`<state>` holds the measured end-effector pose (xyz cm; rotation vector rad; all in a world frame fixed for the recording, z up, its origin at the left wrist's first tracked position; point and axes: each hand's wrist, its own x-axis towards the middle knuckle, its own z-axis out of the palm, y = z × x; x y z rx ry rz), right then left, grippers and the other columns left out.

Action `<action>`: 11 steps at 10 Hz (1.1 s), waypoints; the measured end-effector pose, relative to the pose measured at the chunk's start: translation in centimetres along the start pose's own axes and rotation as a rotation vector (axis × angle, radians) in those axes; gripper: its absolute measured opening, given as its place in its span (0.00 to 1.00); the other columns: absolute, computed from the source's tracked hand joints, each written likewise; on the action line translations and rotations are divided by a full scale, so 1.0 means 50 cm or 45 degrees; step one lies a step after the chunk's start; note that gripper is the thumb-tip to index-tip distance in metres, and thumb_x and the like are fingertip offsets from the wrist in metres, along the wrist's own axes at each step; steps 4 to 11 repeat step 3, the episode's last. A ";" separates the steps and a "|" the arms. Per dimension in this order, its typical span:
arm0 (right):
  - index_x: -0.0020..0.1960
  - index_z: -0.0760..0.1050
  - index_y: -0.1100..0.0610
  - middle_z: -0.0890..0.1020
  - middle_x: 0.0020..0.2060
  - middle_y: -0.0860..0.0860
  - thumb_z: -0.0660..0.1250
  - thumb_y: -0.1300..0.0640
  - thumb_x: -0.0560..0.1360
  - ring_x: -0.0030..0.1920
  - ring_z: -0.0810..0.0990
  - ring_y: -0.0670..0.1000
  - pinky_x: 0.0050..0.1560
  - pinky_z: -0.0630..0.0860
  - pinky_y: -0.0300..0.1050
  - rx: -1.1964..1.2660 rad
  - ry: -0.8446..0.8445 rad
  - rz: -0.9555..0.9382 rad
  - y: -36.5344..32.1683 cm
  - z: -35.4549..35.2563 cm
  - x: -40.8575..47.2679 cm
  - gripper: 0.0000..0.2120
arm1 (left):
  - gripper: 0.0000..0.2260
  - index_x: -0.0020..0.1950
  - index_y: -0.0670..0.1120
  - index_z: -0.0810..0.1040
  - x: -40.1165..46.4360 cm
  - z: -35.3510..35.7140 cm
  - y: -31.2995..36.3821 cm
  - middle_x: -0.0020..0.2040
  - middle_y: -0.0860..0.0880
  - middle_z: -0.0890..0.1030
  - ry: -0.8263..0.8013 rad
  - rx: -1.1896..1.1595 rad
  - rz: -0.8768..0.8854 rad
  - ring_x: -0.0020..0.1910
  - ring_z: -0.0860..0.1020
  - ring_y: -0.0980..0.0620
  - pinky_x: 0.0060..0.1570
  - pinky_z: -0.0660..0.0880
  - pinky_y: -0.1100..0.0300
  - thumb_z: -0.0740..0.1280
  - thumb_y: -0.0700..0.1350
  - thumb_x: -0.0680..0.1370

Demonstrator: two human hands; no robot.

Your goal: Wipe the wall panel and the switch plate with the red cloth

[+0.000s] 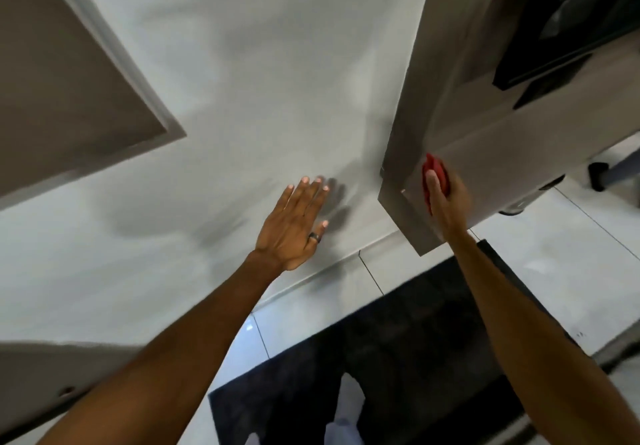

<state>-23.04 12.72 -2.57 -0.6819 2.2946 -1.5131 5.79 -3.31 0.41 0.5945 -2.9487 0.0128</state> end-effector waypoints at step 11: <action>0.85 0.50 0.50 0.51 0.85 0.56 0.51 0.43 0.87 0.86 0.46 0.60 0.84 0.42 0.69 -1.171 -0.329 -0.252 0.082 0.034 0.016 0.29 | 0.29 0.83 0.43 0.51 0.081 -0.057 0.077 0.84 0.45 0.51 0.110 -0.033 -0.159 0.83 0.47 0.44 0.82 0.50 0.44 0.50 0.56 0.85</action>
